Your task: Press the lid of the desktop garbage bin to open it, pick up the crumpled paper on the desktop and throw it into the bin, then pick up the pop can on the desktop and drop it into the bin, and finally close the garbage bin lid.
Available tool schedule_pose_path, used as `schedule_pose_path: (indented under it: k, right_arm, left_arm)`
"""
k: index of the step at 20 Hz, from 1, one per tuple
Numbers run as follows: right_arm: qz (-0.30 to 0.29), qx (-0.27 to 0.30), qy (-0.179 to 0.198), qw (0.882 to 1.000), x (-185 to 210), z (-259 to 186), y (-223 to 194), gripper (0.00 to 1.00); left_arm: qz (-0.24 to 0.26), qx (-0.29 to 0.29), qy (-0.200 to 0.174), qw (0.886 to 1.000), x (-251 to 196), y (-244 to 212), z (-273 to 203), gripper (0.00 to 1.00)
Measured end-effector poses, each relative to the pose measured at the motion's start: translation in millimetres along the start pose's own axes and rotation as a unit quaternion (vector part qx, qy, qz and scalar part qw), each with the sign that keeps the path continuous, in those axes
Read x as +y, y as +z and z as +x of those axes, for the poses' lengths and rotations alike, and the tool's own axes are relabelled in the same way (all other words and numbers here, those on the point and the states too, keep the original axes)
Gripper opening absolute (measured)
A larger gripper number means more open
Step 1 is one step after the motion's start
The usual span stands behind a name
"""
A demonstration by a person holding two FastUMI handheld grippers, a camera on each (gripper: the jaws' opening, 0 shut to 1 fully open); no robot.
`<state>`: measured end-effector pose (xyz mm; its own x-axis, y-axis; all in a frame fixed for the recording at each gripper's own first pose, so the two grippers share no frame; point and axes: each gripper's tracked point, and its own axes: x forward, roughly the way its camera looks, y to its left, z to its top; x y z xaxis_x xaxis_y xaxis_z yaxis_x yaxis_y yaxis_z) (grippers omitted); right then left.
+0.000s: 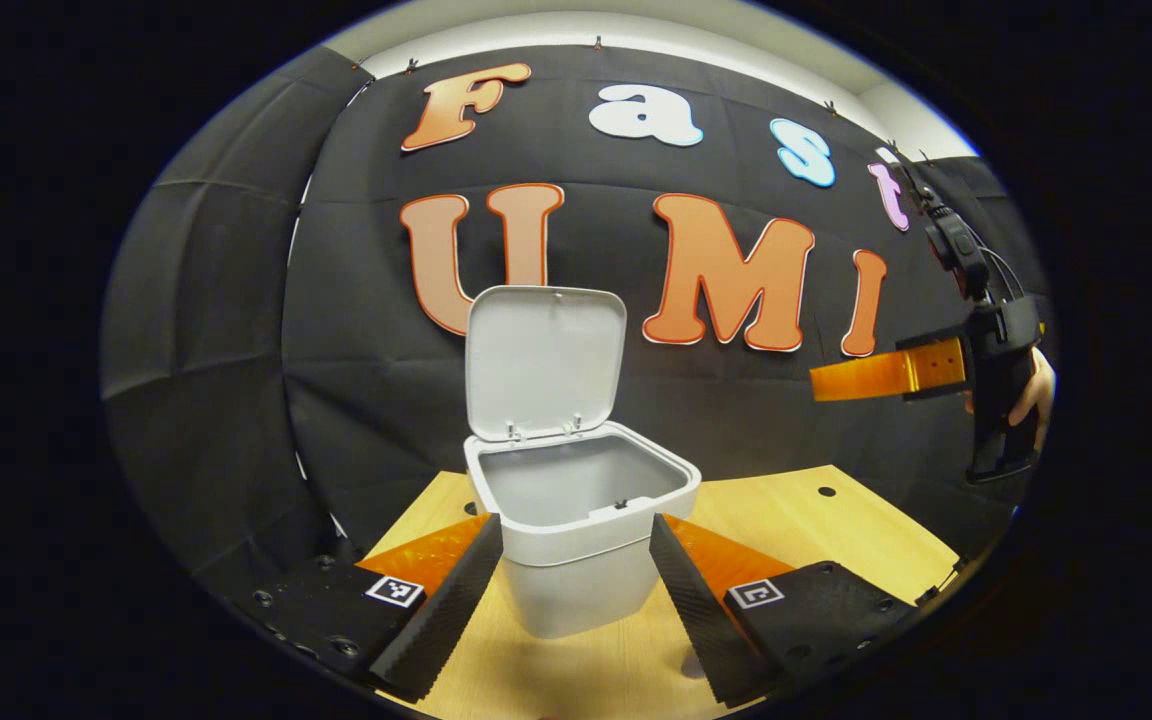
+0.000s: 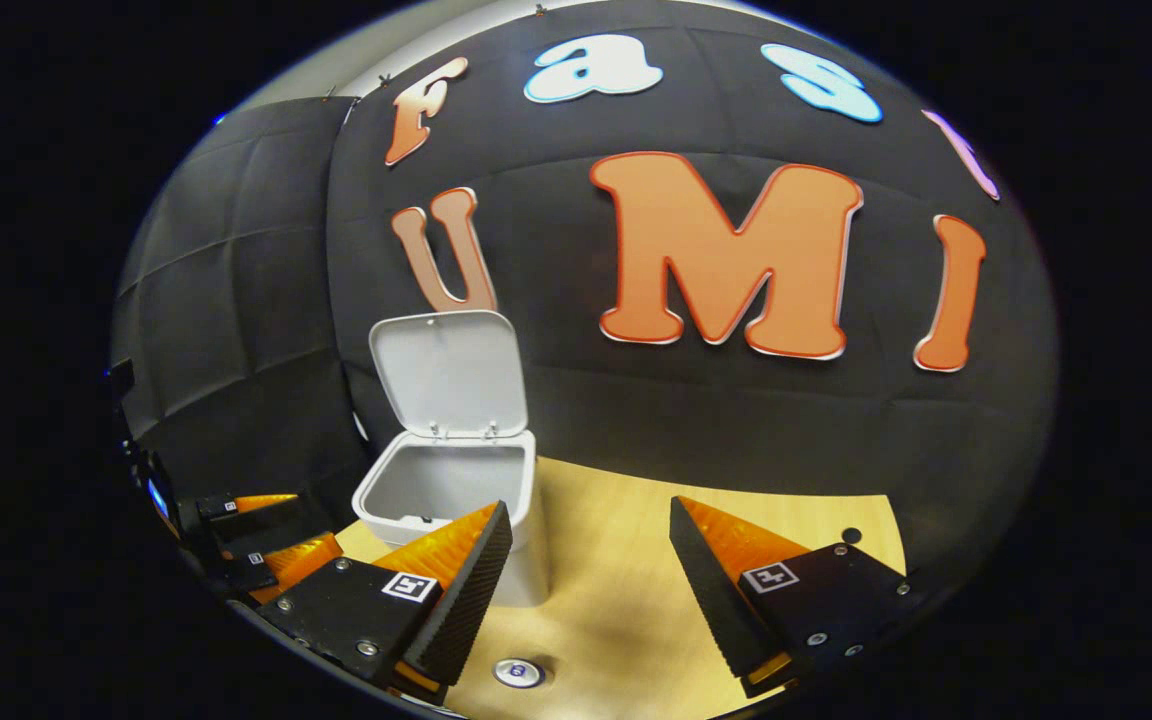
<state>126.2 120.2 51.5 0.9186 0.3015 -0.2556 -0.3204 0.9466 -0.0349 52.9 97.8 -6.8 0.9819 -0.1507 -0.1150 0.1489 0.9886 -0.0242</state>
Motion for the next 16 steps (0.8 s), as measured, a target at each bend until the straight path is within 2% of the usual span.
schedule_pose_path:
  k: [5, 8, 12, 16]
  right_arm:
    - [0.030, -0.020, -0.057, 0.998, -48.6, -30.0, -24.5, 0.95]
    - [0.044, -0.020, -0.090, 0.995, -76.5, -46.9, -42.0, 0.95]
    - [0.049, -0.009, -0.115, 0.992, -100.8, -63.9, -62.0, 0.95]
    - [0.060, 0.000, -0.132, 0.989, -119.8, -79.9, -76.3, 0.95]
  left_arm:
    - [0.003, 0.001, -0.025, 1.000, -31.2, -9.2, 3.1, 0.94]
    - [0.007, 0.002, -0.058, 0.998, -58.6, -19.8, 3.6, 0.94]
    - [0.020, 0.025, -0.106, 0.994, -96.2, -46.6, 2.6, 0.94]
    - [0.027, 0.061, -0.135, 0.989, -127.2, -83.1, 6.5, 0.95]
